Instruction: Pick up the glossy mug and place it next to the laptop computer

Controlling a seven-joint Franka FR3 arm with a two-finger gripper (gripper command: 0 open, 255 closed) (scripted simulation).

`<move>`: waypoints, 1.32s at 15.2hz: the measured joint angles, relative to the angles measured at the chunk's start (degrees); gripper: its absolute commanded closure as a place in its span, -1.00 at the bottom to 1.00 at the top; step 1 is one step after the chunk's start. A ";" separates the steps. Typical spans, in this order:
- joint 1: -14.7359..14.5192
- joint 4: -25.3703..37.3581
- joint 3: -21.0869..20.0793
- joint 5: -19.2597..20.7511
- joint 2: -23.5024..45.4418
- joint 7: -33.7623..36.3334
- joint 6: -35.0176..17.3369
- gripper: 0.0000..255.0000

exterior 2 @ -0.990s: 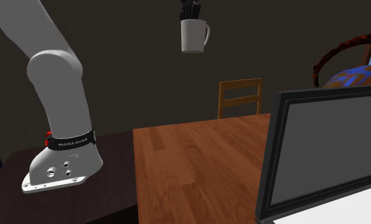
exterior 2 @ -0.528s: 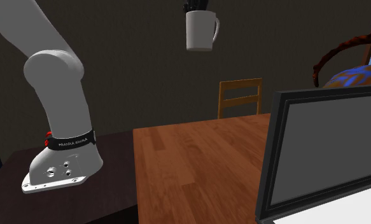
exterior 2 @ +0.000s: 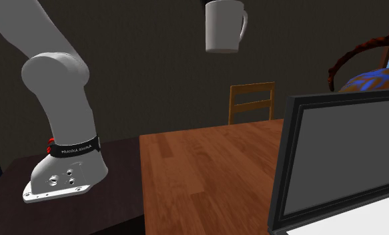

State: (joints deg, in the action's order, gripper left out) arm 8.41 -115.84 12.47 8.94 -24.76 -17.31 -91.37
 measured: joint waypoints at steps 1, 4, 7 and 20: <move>0.42 0.01 0.98 0.37 0.17 -1.29 -0.32 1.00; 1.73 1.29 4.36 1.37 1.53 -5.76 -0.99 1.00; 2.83 3.28 7.40 1.96 3.12 -9.90 -1.13 1.00; 7.96 18.43 22.73 -2.19 18.69 -31.51 -2.80 1.00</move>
State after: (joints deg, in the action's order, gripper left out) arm 16.37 -97.41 35.20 6.75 -6.06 -48.81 -94.17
